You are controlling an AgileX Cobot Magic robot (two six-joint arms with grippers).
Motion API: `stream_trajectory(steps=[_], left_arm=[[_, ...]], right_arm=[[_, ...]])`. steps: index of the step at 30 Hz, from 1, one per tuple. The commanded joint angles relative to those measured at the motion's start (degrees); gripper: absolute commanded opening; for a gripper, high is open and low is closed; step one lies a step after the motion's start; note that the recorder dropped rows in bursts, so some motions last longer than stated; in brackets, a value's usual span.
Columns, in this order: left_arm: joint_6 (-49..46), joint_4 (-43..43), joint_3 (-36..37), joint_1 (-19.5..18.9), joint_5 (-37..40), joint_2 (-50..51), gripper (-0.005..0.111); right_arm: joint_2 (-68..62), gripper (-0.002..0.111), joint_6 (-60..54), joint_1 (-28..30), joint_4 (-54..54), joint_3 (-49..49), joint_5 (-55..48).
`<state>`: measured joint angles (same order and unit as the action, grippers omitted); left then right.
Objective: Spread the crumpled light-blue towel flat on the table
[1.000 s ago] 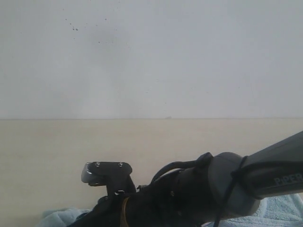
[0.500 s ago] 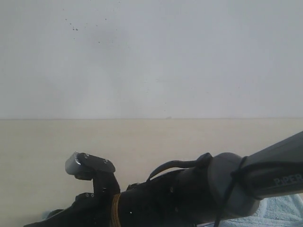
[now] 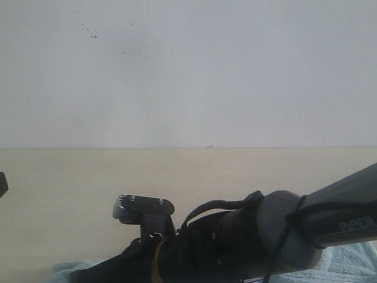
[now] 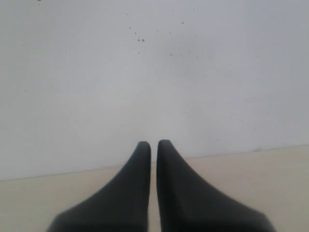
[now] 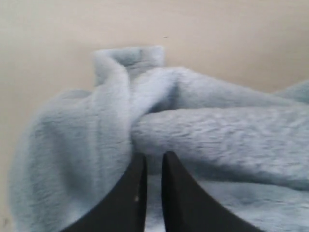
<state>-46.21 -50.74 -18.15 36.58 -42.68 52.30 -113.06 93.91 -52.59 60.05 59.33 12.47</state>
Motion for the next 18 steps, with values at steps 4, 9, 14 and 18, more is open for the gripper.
stream_trajectory(steps=[4,9,14,18], left_arm=[[1.2,1.2,0.1,0.0,0.9,0.1,0.004],[1.6,1.3,0.1,0.0,-0.7,0.1,0.004],[1.6,1.3,0.1,0.0,-1.0,0.1,0.004],[1.6,1.3,0.1,0.0,-1.0,0.1,0.004]], right_arm=[[-5.2,0.0,6.2,0.0,0.2,3.4,18.8],[-6.5,0.0,6.5,0.0,2.5,4.5,33.1],[-4.9,0.0,5.3,1.1,7.7,5.3,28.2],[-4.7,0.0,8.3,1.7,8.2,5.3,13.9]])
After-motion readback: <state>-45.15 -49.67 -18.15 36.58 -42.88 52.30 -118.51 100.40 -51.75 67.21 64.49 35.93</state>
